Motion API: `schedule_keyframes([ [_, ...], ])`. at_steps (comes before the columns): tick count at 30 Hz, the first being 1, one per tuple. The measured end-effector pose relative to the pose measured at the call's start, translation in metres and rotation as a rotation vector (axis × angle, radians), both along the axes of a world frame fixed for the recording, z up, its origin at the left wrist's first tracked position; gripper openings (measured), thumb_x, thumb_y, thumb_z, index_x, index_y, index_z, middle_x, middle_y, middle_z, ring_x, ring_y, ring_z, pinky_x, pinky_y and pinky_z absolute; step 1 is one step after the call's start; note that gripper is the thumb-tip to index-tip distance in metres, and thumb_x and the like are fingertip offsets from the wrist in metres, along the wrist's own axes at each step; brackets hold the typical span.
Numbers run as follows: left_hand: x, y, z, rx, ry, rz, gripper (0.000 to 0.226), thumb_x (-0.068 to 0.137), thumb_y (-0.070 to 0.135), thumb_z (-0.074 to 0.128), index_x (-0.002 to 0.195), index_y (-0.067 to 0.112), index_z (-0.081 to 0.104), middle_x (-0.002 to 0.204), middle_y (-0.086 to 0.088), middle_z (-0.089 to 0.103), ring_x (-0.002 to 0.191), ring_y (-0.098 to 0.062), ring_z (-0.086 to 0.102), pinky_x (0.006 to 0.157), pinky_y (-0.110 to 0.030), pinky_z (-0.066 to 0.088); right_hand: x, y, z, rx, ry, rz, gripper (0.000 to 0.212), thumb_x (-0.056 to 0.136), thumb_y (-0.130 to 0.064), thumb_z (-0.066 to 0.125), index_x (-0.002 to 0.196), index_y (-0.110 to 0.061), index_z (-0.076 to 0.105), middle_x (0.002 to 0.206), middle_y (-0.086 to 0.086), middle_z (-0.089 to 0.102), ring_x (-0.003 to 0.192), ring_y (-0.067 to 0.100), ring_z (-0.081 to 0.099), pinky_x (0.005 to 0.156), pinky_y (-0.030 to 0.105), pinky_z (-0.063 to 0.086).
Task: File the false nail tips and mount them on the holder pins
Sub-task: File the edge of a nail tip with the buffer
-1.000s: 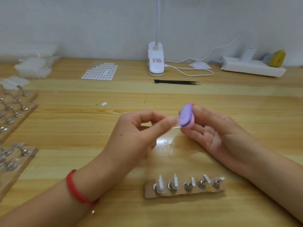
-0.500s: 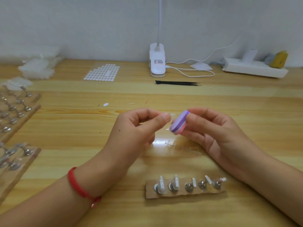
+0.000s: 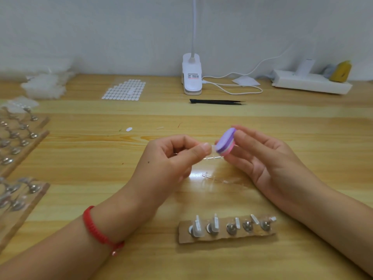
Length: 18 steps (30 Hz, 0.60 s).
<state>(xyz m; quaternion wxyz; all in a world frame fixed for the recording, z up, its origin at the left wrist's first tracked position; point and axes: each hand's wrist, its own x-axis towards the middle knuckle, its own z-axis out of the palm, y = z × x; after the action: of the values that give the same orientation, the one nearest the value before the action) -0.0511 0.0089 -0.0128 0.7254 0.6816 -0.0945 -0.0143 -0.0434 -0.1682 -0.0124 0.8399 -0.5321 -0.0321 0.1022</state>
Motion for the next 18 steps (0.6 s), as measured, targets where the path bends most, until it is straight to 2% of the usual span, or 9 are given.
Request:
schedule_keyframes([
  [3, 0.001, -0.0001, 0.0006, -0.002, 0.002, 0.01, 0.016, 0.067, 0.031, 0.068, 0.058, 0.018, 0.065, 0.045, 0.003, 0.032, 0.037, -0.005, 0.027, 0.041, -0.01, 0.026, -0.0033, 0.0049, 0.0008, -0.131, -0.067, 0.053, 0.026, 0.056, -0.023, 0.078, 0.081, -0.017, 0.08, 0.082, 0.007, 0.075, 0.073, 0.017, 0.073, 0.062, 0.021, 0.057],
  [7, -0.0001, -0.0011, 0.001, 0.004, 0.001, -0.022, 0.017, 0.068, 0.026, 0.067, 0.06, 0.013, 0.062, 0.045, 0.002, 0.029, 0.037, -0.005, 0.025, 0.04, -0.011, 0.026, -0.001, 0.0023, 0.0007, -0.053, -0.025, -0.018, 0.024, 0.057, -0.023, 0.077, 0.08, -0.016, 0.08, 0.081, 0.01, 0.075, 0.073, 0.015, 0.073, 0.06, 0.02, 0.056],
  [10, -0.0003, -0.0001, 0.001, -0.005, 0.004, -0.031, 0.017, 0.073, 0.022, 0.065, 0.062, 0.01, 0.059, 0.043, 0.005, 0.029, 0.037, -0.005, 0.025, 0.041, -0.012, 0.026, -0.0032, 0.0052, 0.0006, -0.129, -0.069, 0.031, 0.024, 0.054, -0.022, 0.078, 0.078, -0.017, 0.08, 0.079, 0.006, 0.074, 0.069, 0.016, 0.072, 0.058, 0.02, 0.056],
  [14, -0.0013, -0.0016, 0.0007, 0.006, -0.002, -0.077, 0.017, 0.075, 0.019, 0.064, 0.064, 0.008, 0.055, 0.043, 0.004, 0.028, 0.038, -0.005, 0.026, 0.042, -0.012, 0.026, -0.001, 0.0019, 0.0, -0.07, -0.038, -0.031, 0.025, 0.055, -0.023, 0.078, 0.079, -0.015, 0.079, 0.081, 0.01, 0.074, 0.073, 0.017, 0.073, 0.06, 0.021, 0.056],
  [18, 0.0, 0.0002, -0.0021, 0.032, -0.015, -0.064, 0.016, 0.078, 0.017, 0.068, 0.068, 0.012, 0.057, 0.043, 0.009, 0.035, 0.038, -0.005, 0.029, 0.043, -0.012, 0.027, -0.0045, 0.0055, -0.0004, -0.191, -0.102, 0.049, 0.024, 0.053, -0.024, 0.08, 0.076, -0.019, 0.079, 0.079, 0.003, 0.074, 0.068, 0.017, 0.073, 0.059, 0.02, 0.056],
])
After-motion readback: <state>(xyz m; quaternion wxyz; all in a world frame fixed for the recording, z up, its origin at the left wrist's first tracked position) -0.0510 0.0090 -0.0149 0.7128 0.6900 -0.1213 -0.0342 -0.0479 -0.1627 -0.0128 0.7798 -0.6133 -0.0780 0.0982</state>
